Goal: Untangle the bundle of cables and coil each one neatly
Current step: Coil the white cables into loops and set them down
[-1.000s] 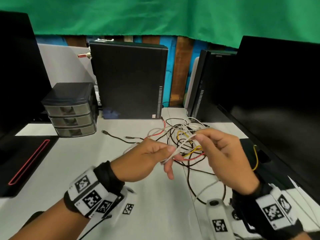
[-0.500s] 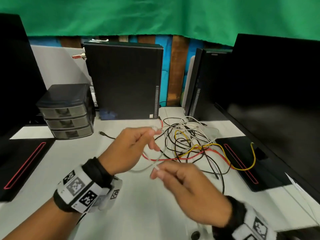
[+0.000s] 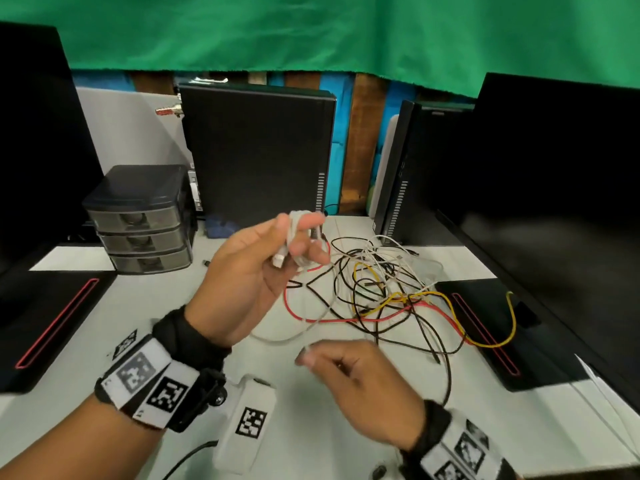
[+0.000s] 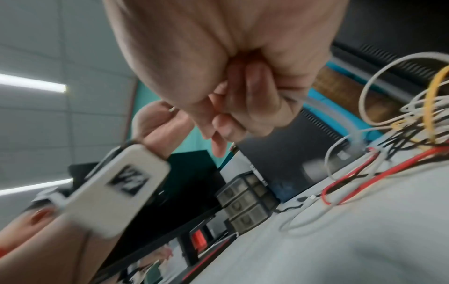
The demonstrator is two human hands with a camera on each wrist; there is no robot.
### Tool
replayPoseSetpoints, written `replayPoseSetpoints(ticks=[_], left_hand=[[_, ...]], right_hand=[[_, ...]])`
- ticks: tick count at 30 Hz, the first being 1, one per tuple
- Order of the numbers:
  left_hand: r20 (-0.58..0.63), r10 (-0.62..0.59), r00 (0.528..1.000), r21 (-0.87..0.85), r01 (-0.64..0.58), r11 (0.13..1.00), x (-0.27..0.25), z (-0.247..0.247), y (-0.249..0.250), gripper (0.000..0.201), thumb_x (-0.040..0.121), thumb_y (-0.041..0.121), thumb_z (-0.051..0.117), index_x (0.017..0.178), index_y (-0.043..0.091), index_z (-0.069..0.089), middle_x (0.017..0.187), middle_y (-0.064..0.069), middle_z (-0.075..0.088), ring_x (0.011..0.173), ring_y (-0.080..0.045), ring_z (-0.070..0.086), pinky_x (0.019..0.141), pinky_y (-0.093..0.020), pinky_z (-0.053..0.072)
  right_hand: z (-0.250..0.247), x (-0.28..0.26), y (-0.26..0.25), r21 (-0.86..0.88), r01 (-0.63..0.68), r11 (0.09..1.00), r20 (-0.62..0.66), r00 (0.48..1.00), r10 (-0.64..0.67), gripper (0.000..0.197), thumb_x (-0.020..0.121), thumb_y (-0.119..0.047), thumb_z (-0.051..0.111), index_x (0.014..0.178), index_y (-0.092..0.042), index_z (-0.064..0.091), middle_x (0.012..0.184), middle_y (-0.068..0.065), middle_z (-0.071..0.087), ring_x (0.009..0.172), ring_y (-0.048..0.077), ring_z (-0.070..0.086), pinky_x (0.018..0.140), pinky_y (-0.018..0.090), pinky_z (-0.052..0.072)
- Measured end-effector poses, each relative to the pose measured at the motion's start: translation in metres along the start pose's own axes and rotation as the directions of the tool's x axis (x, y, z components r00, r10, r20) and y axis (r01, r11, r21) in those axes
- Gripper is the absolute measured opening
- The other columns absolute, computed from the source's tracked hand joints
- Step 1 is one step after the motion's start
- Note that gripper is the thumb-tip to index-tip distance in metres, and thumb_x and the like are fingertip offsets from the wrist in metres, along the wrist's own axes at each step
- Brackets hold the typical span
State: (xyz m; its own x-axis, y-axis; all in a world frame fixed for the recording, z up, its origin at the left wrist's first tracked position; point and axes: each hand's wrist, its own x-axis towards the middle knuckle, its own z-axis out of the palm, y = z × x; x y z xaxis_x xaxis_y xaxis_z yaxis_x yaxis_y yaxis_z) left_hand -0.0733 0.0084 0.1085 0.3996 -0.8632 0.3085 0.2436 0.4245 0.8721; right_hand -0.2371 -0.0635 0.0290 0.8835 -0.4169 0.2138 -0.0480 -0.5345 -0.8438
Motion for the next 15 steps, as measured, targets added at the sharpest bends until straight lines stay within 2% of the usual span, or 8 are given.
replayPoseSetpoints(ticks=[1,3,5,6,9,12,14,15], left_hand=[[-0.015,0.062,0.998,0.172,-0.058,0.983,0.002,-0.006,-0.001,0.042,0.103,0.027,0.04,0.108,-0.008,0.064,0.071,0.004,0.061,0.087,-0.015,0.07,0.097,-0.026,0.051],[0.048,0.195,0.98,0.587,-0.186,0.788,0.006,-0.019,-0.007,0.04,0.104,0.029,0.039,0.086,0.005,0.065,0.079,0.003,0.073,0.11,-0.008,0.066,0.103,-0.025,0.045],[0.13,0.163,0.978,0.771,-0.203,0.604,0.005,-0.026,-0.012,0.039,0.103,0.037,0.038,0.073,0.029,0.062,0.084,0.008,0.075,0.116,-0.004,0.063,0.103,-0.03,0.045],[0.152,0.11,0.982,0.788,-0.187,0.586,0.004,-0.028,-0.014,0.041,0.103,0.04,0.038,0.071,0.031,0.062,0.083,0.013,0.073,0.111,-0.001,0.064,0.098,-0.03,0.047],[0.224,-0.089,0.971,0.756,-0.115,0.644,-0.004,-0.017,-0.017,0.049,0.1,0.036,0.038,0.069,0.013,0.068,0.076,0.017,0.069,0.093,0.004,0.065,0.086,-0.022,0.044],[0.347,-0.23,0.909,0.579,-0.015,0.815,-0.014,0.002,-0.016,0.048,0.101,0.029,0.039,0.07,0.002,0.062,0.065,0.006,0.066,0.101,-0.008,0.069,0.102,-0.029,0.043],[0.403,-0.229,0.886,0.405,0.052,0.913,-0.015,0.006,-0.011,0.046,0.102,0.024,0.039,0.091,-0.01,0.066,0.063,0.005,0.056,0.081,-0.013,0.07,0.102,-0.031,0.044],[0.411,-0.206,0.888,0.33,0.066,0.942,-0.015,0.007,-0.007,0.043,0.102,0.025,0.04,0.104,-0.008,0.069,0.063,0.004,0.05,0.07,-0.015,0.067,0.098,-0.029,0.046]], right_hand=[[0.004,-0.004,-0.006,-0.053,0.048,0.997,0.068,0.997,-0.044,0.026,0.103,-0.027,0.053,0.093,-0.012,0.071,0.064,-0.005,0.057,0.059,0.009,0.047,0.062,0.03,0.043],[-0.001,-0.011,-0.025,-0.055,0.121,0.991,0.124,0.986,-0.113,0.025,0.105,-0.03,0.048,0.099,-0.016,0.067,0.059,-0.006,0.047,0.054,0.008,0.041,0.056,0.026,0.037],[-0.017,-0.013,-0.047,0.026,0.151,0.988,0.046,0.987,-0.152,0.02,0.103,-0.032,0.047,0.101,-0.025,0.066,0.056,-0.011,0.04,0.051,0.006,0.036,0.053,0.019,0.031],[-0.027,-0.013,-0.054,0.058,0.163,0.985,-0.028,0.986,-0.162,0.019,0.101,-0.032,0.048,0.1,-0.025,0.066,0.057,-0.012,0.041,0.052,0.004,0.035,0.052,0.018,0.03],[-0.059,-0.008,-0.06,0.027,0.235,0.972,-0.273,0.937,-0.219,0.021,0.099,-0.029,0.052,0.092,-0.022,0.07,0.06,-0.012,0.046,0.055,0.002,0.04,0.05,0.018,0.036],[-0.082,0.002,-0.043,0.035,0.222,0.974,-0.452,0.873,-0.183,0.022,0.099,-0.027,0.056,0.09,-0.016,0.073,0.053,-0.012,0.043,0.05,0.003,0.038,0.047,0.017,0.035],[-0.082,0.009,-0.024,0.085,0.181,0.98,-0.474,0.872,-0.12,0.022,0.096,-0.028,0.057,0.09,-0.014,0.074,0.052,-0.012,0.046,0.048,0.003,0.037,0.048,0.013,0.033],[-0.076,0.013,-0.013,0.098,0.157,0.983,-0.457,0.884,-0.096,0.022,0.096,-0.029,0.058,0.092,-0.015,0.075,0.054,-0.012,0.052,0.049,0.002,0.039,0.05,0.012,0.034]])
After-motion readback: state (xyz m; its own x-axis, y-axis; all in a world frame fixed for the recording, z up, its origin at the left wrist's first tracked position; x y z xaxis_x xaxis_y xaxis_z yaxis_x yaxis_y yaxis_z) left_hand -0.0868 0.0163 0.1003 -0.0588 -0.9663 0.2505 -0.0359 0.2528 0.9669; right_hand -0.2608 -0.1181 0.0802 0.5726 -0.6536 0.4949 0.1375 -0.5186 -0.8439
